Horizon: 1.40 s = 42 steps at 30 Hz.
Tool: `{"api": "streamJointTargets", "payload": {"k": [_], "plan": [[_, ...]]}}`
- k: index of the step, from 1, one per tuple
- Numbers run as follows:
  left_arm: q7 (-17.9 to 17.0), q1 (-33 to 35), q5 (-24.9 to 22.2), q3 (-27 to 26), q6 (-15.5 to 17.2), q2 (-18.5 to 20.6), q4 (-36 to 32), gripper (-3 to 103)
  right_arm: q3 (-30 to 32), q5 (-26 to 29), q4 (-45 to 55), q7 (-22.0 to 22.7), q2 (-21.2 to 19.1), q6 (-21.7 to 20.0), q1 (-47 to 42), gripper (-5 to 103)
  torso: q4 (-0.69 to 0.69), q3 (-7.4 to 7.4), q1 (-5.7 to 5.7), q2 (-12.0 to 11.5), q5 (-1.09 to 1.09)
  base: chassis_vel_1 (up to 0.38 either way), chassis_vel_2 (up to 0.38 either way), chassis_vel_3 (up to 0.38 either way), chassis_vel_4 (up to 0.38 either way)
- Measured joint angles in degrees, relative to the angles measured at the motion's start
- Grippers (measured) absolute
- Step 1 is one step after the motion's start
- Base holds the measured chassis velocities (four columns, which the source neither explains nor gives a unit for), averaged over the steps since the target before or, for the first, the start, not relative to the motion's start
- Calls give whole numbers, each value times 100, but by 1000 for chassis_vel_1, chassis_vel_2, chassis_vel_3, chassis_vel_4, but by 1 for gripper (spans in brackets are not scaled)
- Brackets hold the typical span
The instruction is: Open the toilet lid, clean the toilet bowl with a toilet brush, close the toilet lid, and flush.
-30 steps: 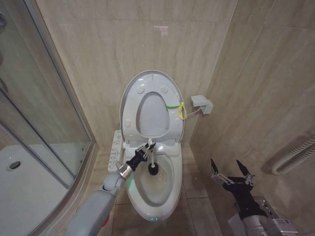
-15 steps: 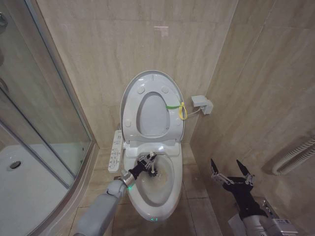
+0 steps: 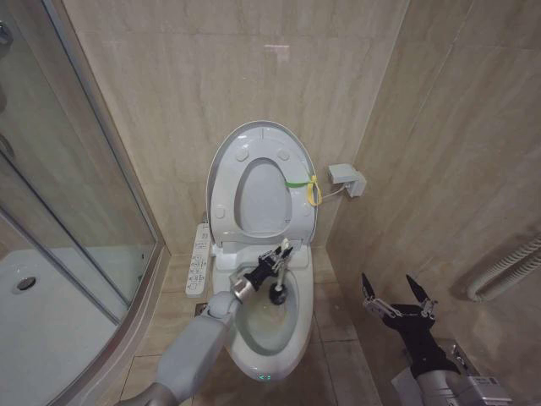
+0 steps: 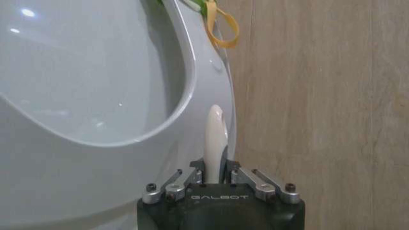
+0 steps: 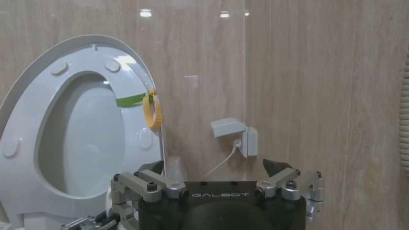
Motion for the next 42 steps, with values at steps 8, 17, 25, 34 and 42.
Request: {"api": "streamJointTargets", "payload": {"k": [8,17,25,34,42], "plan": [[360,334,108,-402,-449,-281,712,20,0,0,0,0,0,0,0,100,2,-1,0,0,-2,0,0,0,0],[266,398,59,-495,-491,-236,288,20,0,0,0,0,0,0,0,100,5,1,0,-2,-2,0,0,0,0],[343,414,286,-725,-753,-665,585,20,0,0,0,0,0,0,0,100,1,0,0,-1,0,0,0,0,0],[335,684,163,-780,-673,-235,204,20,0,0,0,0,0,0,0,100,5,1,0,0,-2,0,0,0,0],[-23,1125,99,-903,-355,398,-729,20,0,0,0,0,0,0,0,100,1,0,0,0,-1,0,0,0,0]]}}
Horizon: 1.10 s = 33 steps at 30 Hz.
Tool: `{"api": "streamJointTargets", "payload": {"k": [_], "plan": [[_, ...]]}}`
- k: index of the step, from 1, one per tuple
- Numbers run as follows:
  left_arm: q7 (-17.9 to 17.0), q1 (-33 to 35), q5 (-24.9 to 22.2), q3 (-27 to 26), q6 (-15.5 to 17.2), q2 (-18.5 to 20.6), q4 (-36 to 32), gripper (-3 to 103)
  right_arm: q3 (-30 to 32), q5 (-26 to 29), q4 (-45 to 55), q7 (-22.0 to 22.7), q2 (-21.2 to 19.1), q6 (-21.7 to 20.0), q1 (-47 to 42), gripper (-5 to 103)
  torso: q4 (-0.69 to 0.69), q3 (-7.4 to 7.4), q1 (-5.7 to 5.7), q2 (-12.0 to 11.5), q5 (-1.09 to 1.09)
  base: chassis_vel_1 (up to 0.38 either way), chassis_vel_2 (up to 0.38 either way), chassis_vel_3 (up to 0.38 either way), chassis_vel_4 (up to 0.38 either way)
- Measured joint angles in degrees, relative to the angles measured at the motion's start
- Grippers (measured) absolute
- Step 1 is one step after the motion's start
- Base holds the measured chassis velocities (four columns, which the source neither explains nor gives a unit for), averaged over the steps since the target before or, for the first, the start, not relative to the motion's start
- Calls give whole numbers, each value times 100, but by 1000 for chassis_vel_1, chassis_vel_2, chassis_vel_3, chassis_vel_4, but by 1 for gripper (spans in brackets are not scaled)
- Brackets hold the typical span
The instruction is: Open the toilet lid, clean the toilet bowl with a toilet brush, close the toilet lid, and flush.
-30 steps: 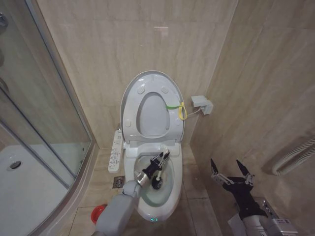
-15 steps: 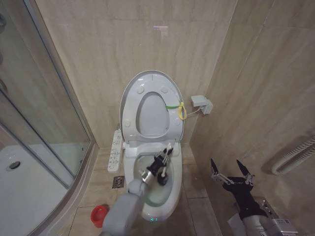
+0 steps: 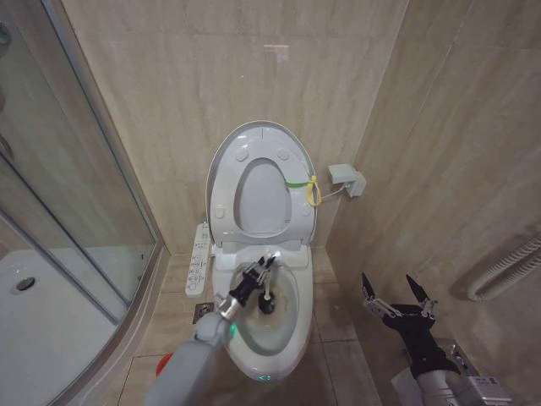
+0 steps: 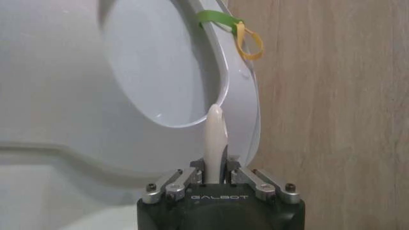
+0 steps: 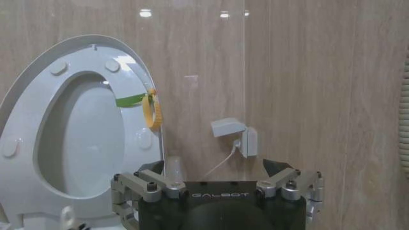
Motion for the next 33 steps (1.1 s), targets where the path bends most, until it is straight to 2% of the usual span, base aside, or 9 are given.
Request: {"api": "streamJointTargets", "payload": {"k": [7,11,19,27,33], "plan": [[-103,730,30,-268,124,296,-622,20,0,0,0,0,0,0,0,100,-1,-1,-1,0,0,0,0,0,0],[-121,963,225,-377,131,416,-635,20,0,0,0,0,0,0,0,100,2,-1,-1,0,1,0,0,0,0],[-149,635,316,-247,123,349,49,20,0,0,0,0,0,0,0,100,1,-1,-1,0,2,0,0,0,0],[-262,307,90,52,205,127,-54,20,0,0,0,0,0,0,0,100,0,0,-1,0,2,0,0,0,0],[-248,7,65,144,189,-107,182,20,0,0,0,0,0,0,0,100,0,0,0,0,2,0,0,0,0]]}}
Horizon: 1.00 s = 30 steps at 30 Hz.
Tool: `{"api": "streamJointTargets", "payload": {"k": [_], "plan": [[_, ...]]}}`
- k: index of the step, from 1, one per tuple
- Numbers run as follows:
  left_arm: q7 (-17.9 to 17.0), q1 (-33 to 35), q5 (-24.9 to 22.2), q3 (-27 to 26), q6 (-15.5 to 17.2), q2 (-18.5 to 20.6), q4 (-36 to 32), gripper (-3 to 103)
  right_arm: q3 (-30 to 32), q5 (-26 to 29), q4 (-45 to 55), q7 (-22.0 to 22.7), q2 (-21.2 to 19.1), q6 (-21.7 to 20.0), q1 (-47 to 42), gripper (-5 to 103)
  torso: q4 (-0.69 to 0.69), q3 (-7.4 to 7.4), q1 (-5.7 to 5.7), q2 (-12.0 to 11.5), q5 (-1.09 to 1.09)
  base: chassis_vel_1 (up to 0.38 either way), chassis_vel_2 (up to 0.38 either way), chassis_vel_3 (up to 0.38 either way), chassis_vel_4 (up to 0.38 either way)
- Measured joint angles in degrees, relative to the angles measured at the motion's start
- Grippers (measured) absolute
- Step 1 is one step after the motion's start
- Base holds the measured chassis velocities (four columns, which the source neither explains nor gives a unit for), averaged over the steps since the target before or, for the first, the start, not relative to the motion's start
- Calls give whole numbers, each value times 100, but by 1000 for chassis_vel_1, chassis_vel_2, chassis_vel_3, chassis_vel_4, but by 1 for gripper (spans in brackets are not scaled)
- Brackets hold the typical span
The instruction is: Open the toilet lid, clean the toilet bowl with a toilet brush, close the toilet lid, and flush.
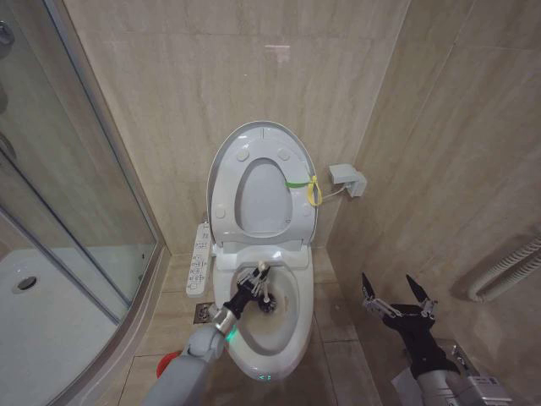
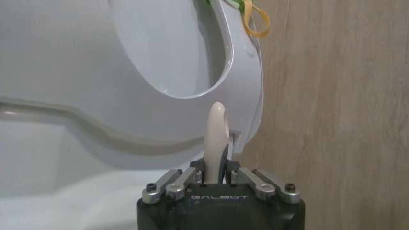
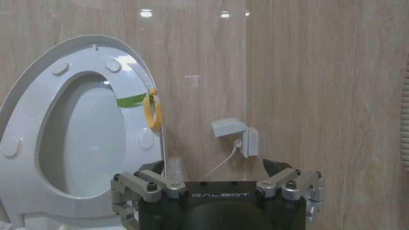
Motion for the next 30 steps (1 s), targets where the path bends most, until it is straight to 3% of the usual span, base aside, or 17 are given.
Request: {"api": "streamJointTargets", "payload": {"k": [13,19,30], "plan": [[75,-590,-187,323,-125,-283,391,20,0,0,0,0,0,0,0,100,0,0,0,0,0,0,0,0,0],[433,-691,-110,85,-464,-610,1029,20,0,0,0,0,0,0,0,100,0,0,0,0,-1,0,0,0,0],[355,-846,-298,-47,-521,-741,870,20,0,0,0,0,0,0,0,100,-1,0,0,0,0,0,0,0,0]]}}
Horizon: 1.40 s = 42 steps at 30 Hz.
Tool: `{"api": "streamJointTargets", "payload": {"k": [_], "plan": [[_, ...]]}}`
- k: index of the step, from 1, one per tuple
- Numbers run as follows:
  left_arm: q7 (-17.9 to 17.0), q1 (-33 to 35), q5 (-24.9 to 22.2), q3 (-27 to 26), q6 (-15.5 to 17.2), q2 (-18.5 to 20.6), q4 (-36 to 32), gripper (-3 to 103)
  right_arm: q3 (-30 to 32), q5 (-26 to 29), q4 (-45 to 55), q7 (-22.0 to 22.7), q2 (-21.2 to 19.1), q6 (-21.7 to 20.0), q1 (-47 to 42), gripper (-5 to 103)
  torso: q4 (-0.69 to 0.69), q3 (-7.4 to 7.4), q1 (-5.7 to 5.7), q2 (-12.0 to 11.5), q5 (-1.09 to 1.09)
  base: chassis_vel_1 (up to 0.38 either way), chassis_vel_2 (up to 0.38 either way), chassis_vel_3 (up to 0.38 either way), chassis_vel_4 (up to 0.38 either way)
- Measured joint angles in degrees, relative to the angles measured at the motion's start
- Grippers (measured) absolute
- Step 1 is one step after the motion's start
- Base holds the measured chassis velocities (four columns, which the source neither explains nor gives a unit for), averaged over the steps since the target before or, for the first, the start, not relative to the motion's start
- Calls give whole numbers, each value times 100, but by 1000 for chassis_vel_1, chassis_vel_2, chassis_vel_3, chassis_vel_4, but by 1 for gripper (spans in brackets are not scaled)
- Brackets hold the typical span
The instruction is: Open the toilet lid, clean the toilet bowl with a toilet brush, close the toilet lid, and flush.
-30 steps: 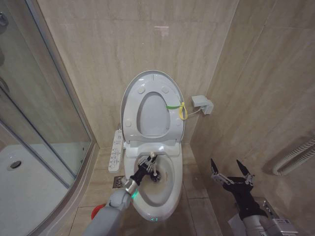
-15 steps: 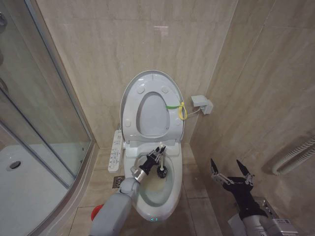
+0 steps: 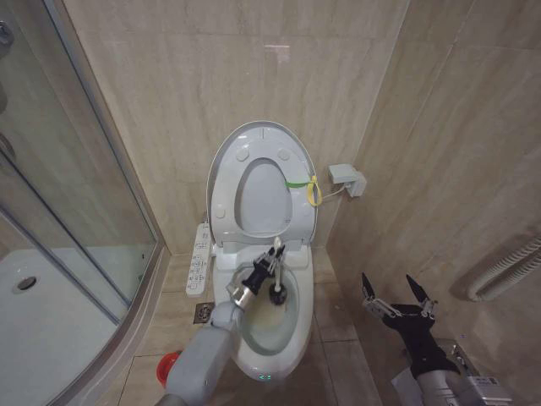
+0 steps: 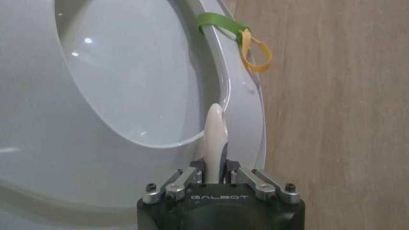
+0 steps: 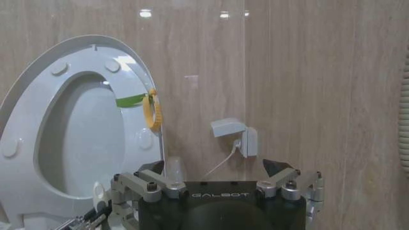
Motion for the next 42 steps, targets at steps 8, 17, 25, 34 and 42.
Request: {"api": "streamJointTargets", "payload": {"k": [8,17,25,34,42], "plan": [[78,287,16,-101,-122,-121,216,20,0,0,0,0,0,0,0,100,3,0,0,0,-1,0,0,0,0],[10,148,-13,-102,-210,-252,50,20,0,0,0,0,0,0,0,100,-1,0,0,0,0,0,0,0,0],[271,291,122,-131,-429,-282,382,20,0,0,0,0,0,0,0,100,-2,-4,-3,4,1,0,0,0,0],[268,436,91,-52,-257,260,-115,20,0,0,0,0,0,0,0,100,5,3,2,-3,-5,0,0,0,0],[203,631,187,28,-56,600,-685,20,0,0,0,0,0,0,0,100,0,0,1,-2,-2,0,0,0,0]]}}
